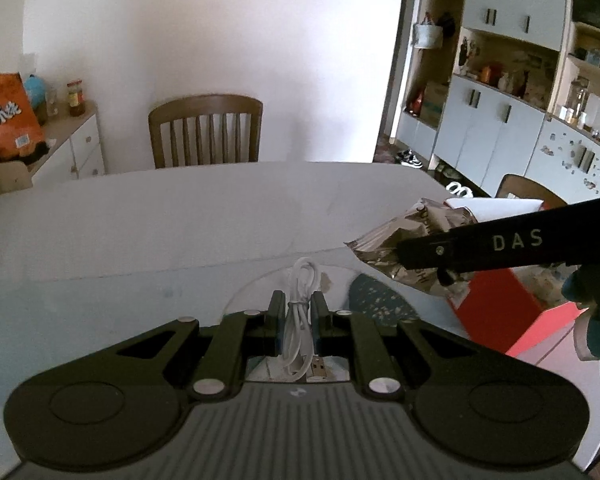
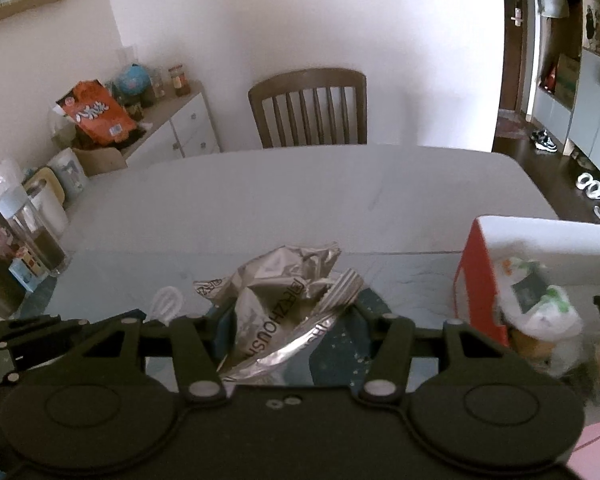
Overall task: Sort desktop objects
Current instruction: 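Carry the foil packet and white cable with both tools over the red shoebox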
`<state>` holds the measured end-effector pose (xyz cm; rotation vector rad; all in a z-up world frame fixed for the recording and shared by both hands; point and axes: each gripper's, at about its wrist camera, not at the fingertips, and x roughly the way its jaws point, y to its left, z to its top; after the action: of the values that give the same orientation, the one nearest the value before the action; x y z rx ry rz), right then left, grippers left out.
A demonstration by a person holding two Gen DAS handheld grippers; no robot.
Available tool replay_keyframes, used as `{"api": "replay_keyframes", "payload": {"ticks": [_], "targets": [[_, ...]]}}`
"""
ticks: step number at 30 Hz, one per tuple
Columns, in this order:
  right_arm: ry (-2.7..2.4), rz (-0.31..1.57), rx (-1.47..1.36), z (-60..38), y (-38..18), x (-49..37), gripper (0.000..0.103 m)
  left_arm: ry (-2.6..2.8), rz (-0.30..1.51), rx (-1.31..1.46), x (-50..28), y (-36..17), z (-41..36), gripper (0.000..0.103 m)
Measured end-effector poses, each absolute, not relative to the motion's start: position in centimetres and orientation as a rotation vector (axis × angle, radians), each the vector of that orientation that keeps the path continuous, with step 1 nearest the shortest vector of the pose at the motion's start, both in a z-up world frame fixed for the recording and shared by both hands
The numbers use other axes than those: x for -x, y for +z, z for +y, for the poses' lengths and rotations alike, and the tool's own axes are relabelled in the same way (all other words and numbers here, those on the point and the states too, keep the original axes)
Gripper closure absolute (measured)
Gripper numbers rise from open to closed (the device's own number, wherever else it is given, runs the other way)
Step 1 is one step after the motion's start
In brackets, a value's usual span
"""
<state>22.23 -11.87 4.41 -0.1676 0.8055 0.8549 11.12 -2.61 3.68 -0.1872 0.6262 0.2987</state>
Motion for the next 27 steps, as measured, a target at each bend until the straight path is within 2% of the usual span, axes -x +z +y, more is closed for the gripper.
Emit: {"api": "replay_keyframes", "payload": {"ticks": [14,27], "targets": [[0.787,0.754,0.124,-17.9,7.5,-22.2,0.047,0.196,0.587,0.168,-11.4,8.7,-5.3,0.091],[0.685,0.726,0.07,-24.9,8.6,-23.7,0.047,0.072,0.561,0.109,-15.1,11.4,-10.1,0.091]]}}
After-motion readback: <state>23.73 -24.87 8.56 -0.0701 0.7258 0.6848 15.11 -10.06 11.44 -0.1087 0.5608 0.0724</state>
